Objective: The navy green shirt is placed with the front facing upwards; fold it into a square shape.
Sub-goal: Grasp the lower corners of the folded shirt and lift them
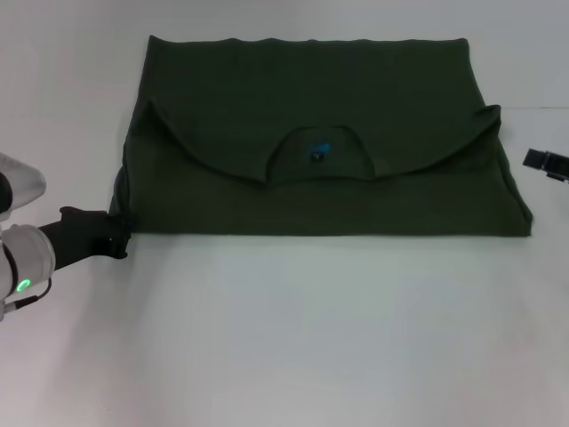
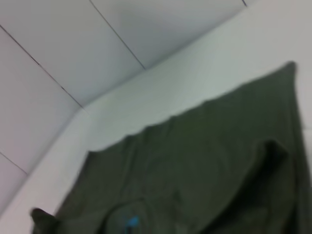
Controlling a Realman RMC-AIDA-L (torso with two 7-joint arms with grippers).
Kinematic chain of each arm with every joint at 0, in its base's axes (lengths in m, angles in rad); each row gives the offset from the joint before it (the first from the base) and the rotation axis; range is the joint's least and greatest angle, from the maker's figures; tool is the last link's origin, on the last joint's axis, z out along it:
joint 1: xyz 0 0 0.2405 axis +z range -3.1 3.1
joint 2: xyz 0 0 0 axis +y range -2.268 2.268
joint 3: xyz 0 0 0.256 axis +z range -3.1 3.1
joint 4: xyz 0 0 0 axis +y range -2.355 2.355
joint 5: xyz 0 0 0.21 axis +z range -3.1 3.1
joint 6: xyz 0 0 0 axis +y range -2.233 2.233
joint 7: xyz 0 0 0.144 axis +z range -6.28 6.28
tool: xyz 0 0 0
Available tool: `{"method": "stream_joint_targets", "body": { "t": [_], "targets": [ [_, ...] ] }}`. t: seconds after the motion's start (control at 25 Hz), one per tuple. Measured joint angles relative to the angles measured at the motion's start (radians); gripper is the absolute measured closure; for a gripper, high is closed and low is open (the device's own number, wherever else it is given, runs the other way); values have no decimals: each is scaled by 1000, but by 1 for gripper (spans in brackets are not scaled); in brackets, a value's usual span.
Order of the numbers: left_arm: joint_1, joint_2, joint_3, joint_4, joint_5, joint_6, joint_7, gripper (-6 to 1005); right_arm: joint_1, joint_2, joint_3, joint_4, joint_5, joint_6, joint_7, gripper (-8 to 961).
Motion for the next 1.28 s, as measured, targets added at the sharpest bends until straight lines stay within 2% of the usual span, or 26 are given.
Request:
{"method": "stream_joint_targets", "body": {
  "t": [0.24, 0.56, 0.92, 1.12, 1.28],
  "targets": [
    [14, 0, -2, 30, 50, 44, -36, 994, 35, -17, -6, -8, -172, 44, 122, 250],
    [32, -1, -6, 65, 73, 80, -60, 994, 70, -6, -35, -2, -234, 133, 139, 250],
    [33, -2, -7, 73, 68, 81, -61, 994, 104, 43, -120, 5, -243, 221, 141, 252],
    [31, -1, -4, 73, 70, 81, -61, 995, 98, 51, -123, 3, -244, 236, 141, 252],
    [28, 0, -2, 72, 72, 81, -61, 995, 92, 50, -118, 2, -244, 238, 142, 251]
  ]
}}
